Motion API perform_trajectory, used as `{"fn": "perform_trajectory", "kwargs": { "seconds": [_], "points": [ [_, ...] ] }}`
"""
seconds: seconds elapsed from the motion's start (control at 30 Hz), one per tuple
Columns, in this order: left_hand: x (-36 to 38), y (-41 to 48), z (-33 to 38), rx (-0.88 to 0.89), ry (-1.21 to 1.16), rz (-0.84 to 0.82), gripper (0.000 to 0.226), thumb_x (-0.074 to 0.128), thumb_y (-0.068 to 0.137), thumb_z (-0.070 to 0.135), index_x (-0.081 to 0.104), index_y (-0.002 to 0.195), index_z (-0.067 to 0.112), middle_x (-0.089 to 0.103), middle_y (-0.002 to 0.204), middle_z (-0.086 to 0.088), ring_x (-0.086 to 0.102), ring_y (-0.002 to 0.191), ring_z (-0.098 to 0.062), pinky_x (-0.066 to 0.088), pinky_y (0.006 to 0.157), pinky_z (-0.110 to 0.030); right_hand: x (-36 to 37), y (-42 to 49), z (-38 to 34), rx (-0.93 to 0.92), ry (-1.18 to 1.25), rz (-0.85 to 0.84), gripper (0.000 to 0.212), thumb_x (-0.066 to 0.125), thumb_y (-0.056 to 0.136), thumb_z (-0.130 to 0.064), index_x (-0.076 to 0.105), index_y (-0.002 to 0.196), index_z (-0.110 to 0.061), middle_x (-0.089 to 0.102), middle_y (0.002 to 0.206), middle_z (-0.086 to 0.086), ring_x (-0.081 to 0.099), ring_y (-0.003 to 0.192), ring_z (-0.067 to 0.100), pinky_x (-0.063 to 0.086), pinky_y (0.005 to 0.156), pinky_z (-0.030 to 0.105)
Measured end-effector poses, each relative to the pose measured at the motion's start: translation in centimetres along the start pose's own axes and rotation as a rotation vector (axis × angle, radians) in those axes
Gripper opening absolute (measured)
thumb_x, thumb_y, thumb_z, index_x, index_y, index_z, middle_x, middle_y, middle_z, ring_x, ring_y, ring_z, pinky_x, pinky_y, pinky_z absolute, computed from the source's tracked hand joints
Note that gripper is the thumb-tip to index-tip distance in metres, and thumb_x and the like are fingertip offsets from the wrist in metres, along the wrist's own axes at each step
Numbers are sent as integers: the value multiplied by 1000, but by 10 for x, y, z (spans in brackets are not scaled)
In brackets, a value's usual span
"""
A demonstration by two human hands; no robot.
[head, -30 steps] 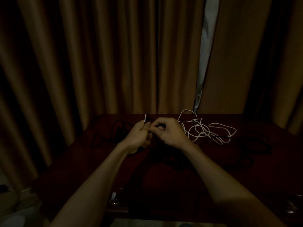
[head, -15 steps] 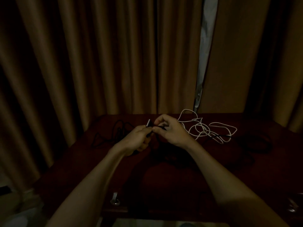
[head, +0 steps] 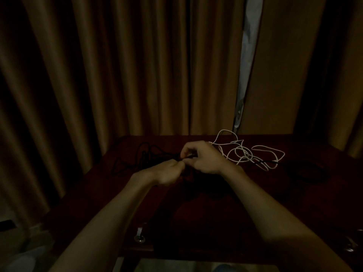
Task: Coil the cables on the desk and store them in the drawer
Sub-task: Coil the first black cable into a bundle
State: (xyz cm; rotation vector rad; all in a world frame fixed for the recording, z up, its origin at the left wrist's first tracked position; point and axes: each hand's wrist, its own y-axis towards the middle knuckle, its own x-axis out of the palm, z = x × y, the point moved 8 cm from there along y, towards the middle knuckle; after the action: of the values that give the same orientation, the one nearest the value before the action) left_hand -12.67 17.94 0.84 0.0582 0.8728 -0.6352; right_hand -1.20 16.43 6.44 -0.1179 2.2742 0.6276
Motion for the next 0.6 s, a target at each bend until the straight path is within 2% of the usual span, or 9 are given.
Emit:
{"fn": "perform_trajectory", "kwargs": {
  "seconds": [0.13, 0.2, 0.33, 0.47, 0.53, 0.6],
  "points": [
    [5, -10, -8, 4, -201, -54, 42, 27, 105, 40, 45, 76, 16, 30, 54, 6, 18, 45, -12, 18, 45, -26, -2, 1, 11, 55, 148, 2, 14, 88, 78, -20, 75, 86, -21, 73, 86, 6, 68, 80, 12, 55, 75, 34],
    [9, -15, -8, 37, -274, -87, 40, 29, 104, 41, 45, 78, 15, 28, 56, 6, 15, 47, -13, 15, 49, -30, 3, -3, 17, 86, 286, -23, 12, 87, 79, -18, 77, 85, -14, 76, 84, 10, 68, 78, 14, 52, 74, 32],
    [14, -17, -7, 55, -346, -116, 34, 31, 98, 36, 46, 74, 17, 26, 58, 3, 14, 50, -17, 13, 51, -33, 8, -6, 24, 159, 434, -19, 9, 84, 80, -10, 77, 85, -7, 71, 74, -2, 65, 73, 4, 49, 70, 20],
    [20, -16, -12, -9, -378, -156, 32, 30, 96, 37, 45, 77, 16, 31, 56, 3, 19, 46, -15, 18, 46, -26, 15, -5, 25, 226, 524, -64, 10, 83, 78, -3, 77, 80, -10, 72, 73, 2, 67, 69, 7, 51, 67, 20],
    [23, -16, -10, -7, -402, -187, 34, 28, 96, 36, 45, 74, 17, 29, 57, 2, 17, 47, -16, 17, 46, -26, 16, -4, 24, 252, 548, -88, 11, 82, 78, -2, 77, 78, -11, 73, 72, 1, 68, 68, 7, 52, 66, 20],
    [23, -16, -4, 32, -461, -187, 36, 27, 97, 35, 44, 71, 17, 28, 59, 0, 16, 49, -18, 15, 48, -29, 17, -3, 28, 316, 672, -94, 10, 81, 79, -2, 76, 76, -10, 73, 71, 3, 69, 67, 10, 54, 63, 22]
  ]
}}
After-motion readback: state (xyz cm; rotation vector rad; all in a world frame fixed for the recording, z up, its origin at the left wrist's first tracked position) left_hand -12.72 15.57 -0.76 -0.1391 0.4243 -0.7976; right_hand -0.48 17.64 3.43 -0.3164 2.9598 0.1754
